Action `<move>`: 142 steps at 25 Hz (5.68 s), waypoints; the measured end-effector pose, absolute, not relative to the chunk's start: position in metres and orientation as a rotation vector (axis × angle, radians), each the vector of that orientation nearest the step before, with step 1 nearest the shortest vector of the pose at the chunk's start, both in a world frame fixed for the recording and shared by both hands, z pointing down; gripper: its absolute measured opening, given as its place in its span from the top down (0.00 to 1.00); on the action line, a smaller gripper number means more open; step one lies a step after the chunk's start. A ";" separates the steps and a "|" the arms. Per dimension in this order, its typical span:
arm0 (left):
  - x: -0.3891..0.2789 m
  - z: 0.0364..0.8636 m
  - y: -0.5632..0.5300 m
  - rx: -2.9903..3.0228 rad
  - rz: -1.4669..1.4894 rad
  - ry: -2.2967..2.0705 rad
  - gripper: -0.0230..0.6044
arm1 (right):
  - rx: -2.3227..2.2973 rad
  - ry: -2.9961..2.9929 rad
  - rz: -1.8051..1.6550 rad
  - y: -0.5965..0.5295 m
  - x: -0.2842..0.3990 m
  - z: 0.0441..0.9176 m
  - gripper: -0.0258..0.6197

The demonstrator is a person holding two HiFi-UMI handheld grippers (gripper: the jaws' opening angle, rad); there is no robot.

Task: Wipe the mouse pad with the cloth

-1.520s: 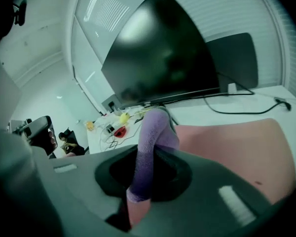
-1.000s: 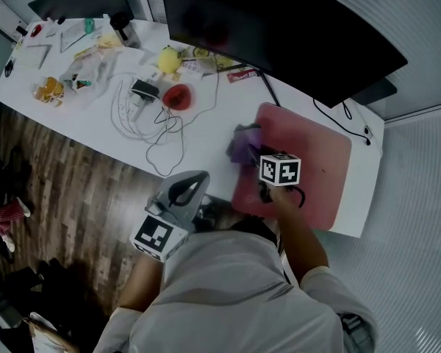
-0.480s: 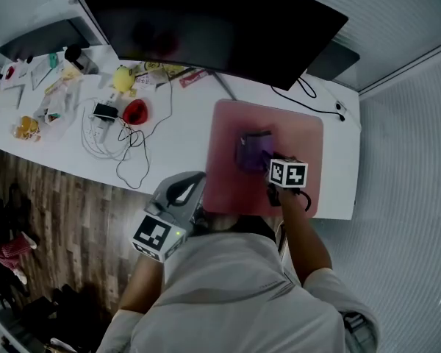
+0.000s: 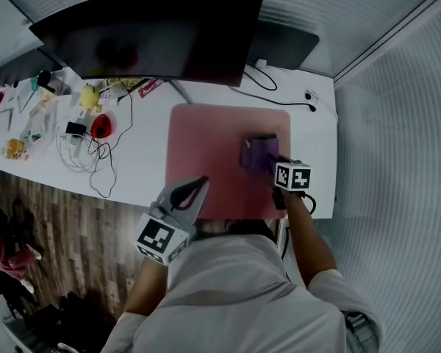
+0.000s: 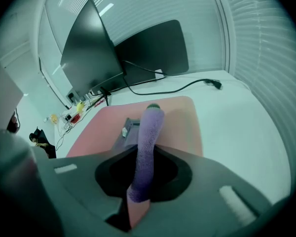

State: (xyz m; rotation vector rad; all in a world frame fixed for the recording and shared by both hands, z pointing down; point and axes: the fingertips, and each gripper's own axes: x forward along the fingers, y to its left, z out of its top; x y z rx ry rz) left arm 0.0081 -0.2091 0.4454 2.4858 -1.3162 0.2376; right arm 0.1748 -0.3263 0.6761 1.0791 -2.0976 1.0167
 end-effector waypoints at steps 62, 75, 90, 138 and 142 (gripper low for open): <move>-0.089 0.454 -0.108 2.406 0.223 -1.371 0.96 | 0.917 -2.131 0.847 -0.219 0.046 0.684 0.88; 0.093 0.461 -0.136 2.490 0.240 -1.205 0.96 | 1.253 -1.992 0.903 -0.247 0.301 0.686 0.88; 0.089 0.449 -0.126 2.553 0.311 -1.158 0.96 | 1.456 -2.156 0.826 -0.223 0.335 0.616 0.88; 0.054 0.440 -0.018 2.521 0.260 -1.363 0.96 | 1.196 -2.096 0.955 -0.129 0.245 0.680 0.88; 0.095 0.440 -0.029 2.551 0.236 -1.325 0.96 | 1.265 -2.058 0.930 -0.137 0.304 0.679 0.88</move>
